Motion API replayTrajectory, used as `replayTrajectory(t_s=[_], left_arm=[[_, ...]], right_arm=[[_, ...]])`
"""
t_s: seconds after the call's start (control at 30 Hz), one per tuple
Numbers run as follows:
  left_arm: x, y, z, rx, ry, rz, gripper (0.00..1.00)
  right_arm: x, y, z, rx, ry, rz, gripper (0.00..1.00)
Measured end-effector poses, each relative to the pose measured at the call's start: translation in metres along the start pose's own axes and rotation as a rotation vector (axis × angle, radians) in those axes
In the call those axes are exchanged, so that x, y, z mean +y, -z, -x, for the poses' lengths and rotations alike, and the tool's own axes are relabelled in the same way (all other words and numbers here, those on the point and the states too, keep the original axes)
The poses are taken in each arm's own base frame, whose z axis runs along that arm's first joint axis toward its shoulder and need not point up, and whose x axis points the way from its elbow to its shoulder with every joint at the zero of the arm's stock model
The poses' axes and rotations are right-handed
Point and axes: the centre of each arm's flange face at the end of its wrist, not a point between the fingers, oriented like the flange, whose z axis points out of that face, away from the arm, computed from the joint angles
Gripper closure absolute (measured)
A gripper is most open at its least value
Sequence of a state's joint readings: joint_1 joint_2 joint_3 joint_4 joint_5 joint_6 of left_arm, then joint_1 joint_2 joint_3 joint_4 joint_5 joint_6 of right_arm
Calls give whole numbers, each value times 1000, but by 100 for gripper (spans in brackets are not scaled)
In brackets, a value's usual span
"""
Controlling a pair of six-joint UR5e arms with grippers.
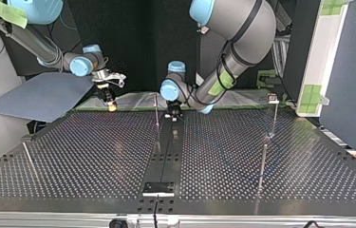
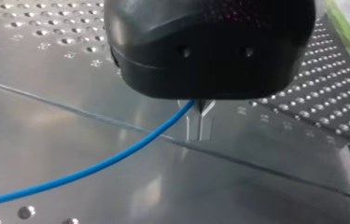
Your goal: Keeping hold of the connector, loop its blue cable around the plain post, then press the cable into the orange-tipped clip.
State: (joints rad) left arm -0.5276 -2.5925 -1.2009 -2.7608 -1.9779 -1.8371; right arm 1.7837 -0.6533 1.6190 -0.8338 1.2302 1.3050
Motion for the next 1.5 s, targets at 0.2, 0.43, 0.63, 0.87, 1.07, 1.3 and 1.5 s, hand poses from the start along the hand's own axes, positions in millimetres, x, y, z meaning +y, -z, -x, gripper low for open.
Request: replayTrajectory(t_s=[0.2, 0.43, 0.63, 0.87, 1.07, 1.3, 1.5], left_arm=[[1, -2, 2, -3, 15, 3, 100], [2, -1, 2, 1, 15, 11, 88], [0, -3, 3, -11, -5, -1, 0], [-1, 0, 1, 8, -56, -6, 0], [5, 5, -2, 49, -119, 29, 0], [6, 17, -3, 92, -212, 84, 0], [0, 34, 8, 102, -227, 53, 0]], right_arm=[[6, -9, -5, 8, -1, 3, 100], [8, -17, -2, 2, 2, -1, 100], [6, -17, 2, -6, 4, -6, 100], [4, -17, 2, -9, 5, -10, 100], [3, -16, 3, -17, 5, -14, 100], [1, -15, 3, -24, 6, -17, 100], [2, -15, 3, -27, 6, -17, 100]])
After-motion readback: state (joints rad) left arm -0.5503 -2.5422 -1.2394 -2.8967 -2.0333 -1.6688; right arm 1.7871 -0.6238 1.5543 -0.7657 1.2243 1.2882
